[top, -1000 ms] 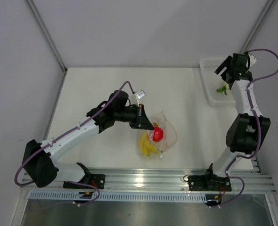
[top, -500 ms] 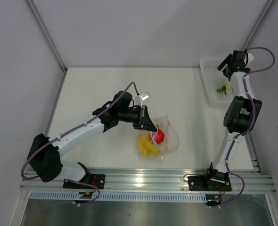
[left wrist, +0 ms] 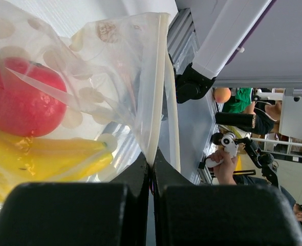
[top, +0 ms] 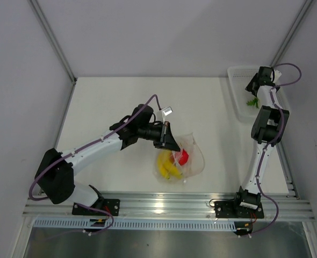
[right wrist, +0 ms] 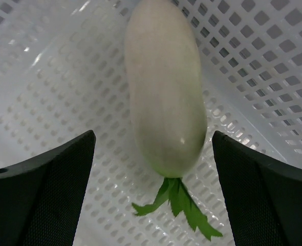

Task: Place the food in the zip-top bag and seal the zipper
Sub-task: Pick up the fake vegetable from the bin.

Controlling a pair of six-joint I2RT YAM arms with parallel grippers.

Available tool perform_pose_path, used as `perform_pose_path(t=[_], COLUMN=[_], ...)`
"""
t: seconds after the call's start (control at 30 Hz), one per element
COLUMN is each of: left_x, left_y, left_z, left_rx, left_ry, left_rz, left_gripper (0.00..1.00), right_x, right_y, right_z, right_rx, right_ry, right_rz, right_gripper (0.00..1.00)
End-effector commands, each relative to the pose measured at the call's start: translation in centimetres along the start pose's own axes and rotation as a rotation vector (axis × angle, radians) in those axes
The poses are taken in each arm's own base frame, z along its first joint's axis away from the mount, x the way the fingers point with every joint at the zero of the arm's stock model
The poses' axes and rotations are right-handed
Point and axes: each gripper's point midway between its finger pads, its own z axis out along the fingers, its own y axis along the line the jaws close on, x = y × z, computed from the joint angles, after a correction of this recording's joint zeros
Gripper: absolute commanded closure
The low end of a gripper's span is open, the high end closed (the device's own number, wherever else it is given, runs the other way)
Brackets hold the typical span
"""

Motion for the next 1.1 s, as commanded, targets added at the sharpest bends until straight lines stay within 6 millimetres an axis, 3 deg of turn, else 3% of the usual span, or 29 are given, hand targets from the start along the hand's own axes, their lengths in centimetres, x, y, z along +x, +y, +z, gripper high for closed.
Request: perform_pose_path(t=[0.0, 0.4, 0.67, 0.83, 1.07], left_x=[-0.6, -0.2, 0.1, 0.2, 0.3], left_y=[-0.9, -0.3, -0.2, 0.1, -0.1], left_z=[0.0, 0.3, 0.2, 0.0, -0.3], left_rx=[0.049, 0.049, 0.043, 0.024, 0.022], left_ry=[-0.002, 0.012, 0.012, 0.003, -0.002], left_rz=[0.046, 0.026, 0.013, 0.01, -0.002], left_gripper=[0.99, 0.99, 1.0, 0.99, 0.99], right_x=[-1.8, 0.4, 0.8, 1.0, -1.1], right_y=[-1.1, -1.4, -1.1, -0.9, -0.3], right_z=[0.7, 3.0, 3.6, 3.8, 2.9], right_rx=[0.052, 0.075, 0.068, 0.057, 0.035], right_ry=[-0.051, -0.015, -0.008, -0.006, -0.042], right_rz=[-0.019, -0.031, -0.028, -0.018, 0.0], right_gripper=[0.04, 0.05, 0.16, 0.3, 0.67])
